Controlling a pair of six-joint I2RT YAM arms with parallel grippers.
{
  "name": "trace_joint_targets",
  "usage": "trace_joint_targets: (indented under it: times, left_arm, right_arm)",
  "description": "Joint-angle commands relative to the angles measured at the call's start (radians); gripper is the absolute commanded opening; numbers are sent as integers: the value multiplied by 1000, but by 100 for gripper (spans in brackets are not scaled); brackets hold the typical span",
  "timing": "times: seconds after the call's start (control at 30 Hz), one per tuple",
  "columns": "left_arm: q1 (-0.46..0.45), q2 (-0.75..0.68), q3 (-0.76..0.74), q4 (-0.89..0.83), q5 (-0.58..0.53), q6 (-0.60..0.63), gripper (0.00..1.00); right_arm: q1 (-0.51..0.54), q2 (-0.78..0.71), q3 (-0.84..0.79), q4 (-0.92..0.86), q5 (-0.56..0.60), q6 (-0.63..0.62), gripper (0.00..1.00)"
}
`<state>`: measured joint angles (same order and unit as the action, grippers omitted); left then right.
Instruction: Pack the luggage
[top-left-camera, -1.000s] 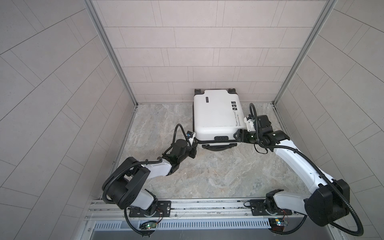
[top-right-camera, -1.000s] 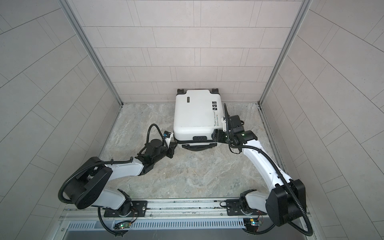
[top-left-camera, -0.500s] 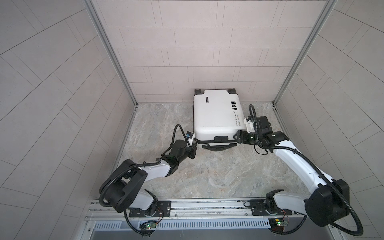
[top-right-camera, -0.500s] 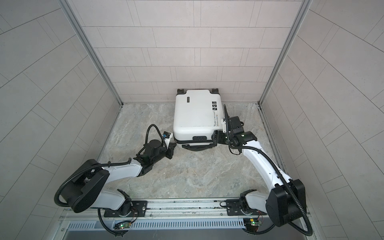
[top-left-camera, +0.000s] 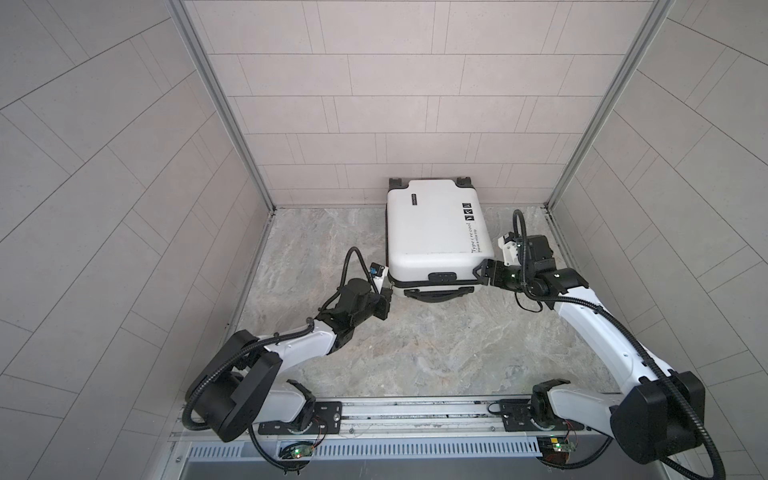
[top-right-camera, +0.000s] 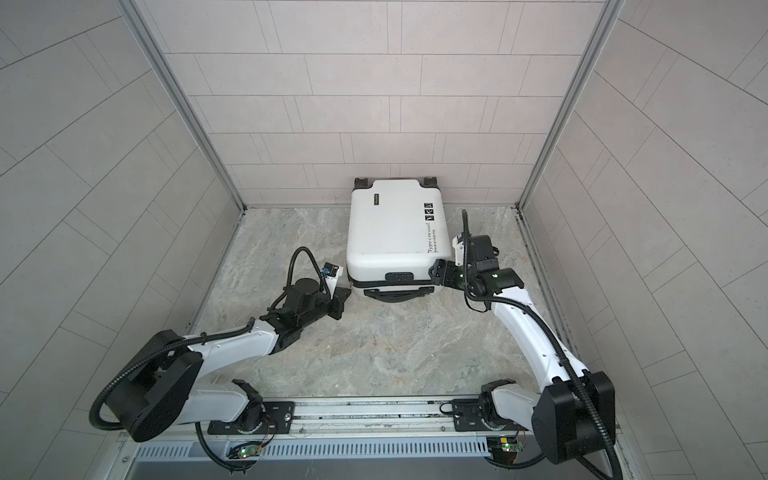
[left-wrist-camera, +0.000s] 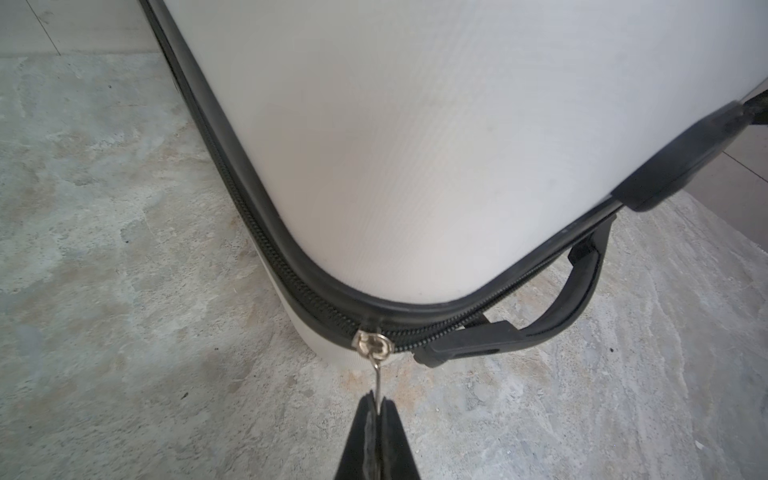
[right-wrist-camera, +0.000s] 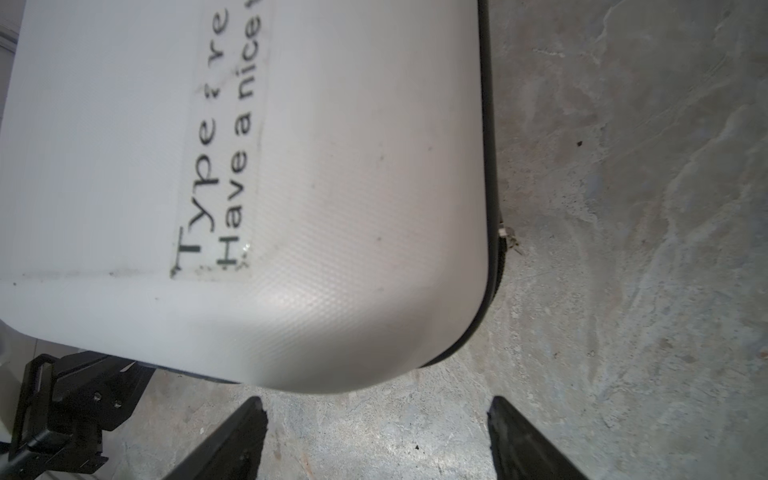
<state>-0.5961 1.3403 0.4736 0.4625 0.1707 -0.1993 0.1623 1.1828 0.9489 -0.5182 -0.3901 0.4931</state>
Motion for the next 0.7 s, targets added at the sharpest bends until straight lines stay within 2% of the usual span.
trace_joint_targets:
  times: [0.0,0.3,0.67]
  left_arm:
    - [-11,-30,33,-72,62,-4,0]
    - [-60,-40,72,-115,104,3,0]
    - [-131,-9,123,-125,76,-1,0]
  right_arm:
    - [-4,-1,-24,65,-56,43,86]
    - [-4,8,-75,153,-108,102,85]
    - [11,17,-91,169,-109,115,84]
